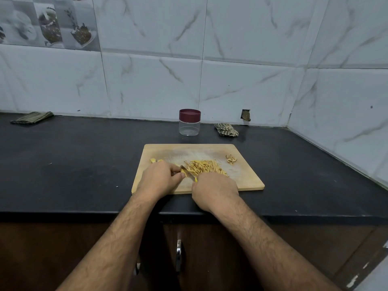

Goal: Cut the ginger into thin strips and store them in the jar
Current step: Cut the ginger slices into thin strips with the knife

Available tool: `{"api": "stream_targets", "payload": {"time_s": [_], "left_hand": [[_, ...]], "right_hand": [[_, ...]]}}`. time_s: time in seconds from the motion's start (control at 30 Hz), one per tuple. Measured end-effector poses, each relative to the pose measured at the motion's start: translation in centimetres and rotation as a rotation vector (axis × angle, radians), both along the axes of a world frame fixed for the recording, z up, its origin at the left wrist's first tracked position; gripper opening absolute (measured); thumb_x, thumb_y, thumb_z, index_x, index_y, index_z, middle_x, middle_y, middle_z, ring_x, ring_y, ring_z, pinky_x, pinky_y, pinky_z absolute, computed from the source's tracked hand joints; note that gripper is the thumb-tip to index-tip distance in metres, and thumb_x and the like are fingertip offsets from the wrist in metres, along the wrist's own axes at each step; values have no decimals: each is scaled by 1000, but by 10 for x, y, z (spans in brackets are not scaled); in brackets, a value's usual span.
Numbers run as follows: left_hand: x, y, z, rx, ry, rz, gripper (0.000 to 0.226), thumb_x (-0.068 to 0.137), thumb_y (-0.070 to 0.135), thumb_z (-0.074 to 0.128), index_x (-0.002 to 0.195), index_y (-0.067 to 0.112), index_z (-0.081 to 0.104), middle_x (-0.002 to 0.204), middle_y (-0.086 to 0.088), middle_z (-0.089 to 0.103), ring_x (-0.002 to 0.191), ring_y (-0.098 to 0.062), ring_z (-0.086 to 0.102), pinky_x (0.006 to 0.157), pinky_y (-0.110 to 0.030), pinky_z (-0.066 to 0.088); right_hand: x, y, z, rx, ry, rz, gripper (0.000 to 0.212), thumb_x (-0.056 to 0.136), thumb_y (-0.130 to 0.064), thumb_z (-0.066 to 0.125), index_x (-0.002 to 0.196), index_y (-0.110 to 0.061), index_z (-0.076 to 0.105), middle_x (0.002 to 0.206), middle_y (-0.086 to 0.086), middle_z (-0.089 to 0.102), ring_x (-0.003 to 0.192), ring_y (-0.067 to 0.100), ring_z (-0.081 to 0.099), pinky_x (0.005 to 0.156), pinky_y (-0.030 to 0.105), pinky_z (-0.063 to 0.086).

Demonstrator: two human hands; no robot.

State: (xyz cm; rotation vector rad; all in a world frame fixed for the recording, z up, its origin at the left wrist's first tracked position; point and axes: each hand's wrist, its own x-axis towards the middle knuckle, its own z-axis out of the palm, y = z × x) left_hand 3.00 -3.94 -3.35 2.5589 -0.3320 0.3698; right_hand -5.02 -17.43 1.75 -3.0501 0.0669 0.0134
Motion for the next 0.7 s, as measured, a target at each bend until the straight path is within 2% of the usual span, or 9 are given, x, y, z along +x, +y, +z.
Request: {"api": "stream_targets", "payload": {"time_s": [0.13, 0.37, 0.53, 0.7], "left_hand": [[0, 1, -1, -4, -1, 5, 21, 92, 37, 60, 92, 26, 78, 56, 7, 56, 62, -14, 52, 58, -28, 36], [2, 1, -2, -6, 2, 2, 22, 92, 38, 60, 92, 24, 77, 70, 5, 68, 73, -17, 61, 68, -31, 50], [1, 1, -2, -1, 2, 4, 22, 92, 38, 60, 87, 23, 75, 63, 6, 63, 68, -15, 58, 63, -31, 45], [1, 1, -1, -3, 4, 6, 20, 93, 38, 60, 80, 27, 73, 53, 9, 54, 59, -10, 49, 57, -29, 33]], "right_hand": [[0, 0, 1, 1, 7, 0, 27, 102, -27, 42, 119, -18, 61, 117, 2, 64, 104, 22, 60, 74, 32, 39], [-3, 0, -2, 9, 4, -6, 27, 102, -26, 43, 121, -17, 59, 116, 3, 63, 102, 23, 59, 74, 34, 42], [-5, 2, -1, 7, 19, 10, 29, 102, -24, 42, 125, -17, 57, 121, 4, 61, 108, 24, 58, 77, 36, 43], [-4, 1, -2, 4, 35, 1, 28, 102, -26, 44, 124, -17, 58, 119, 3, 62, 106, 23, 59, 78, 35, 43]]}}
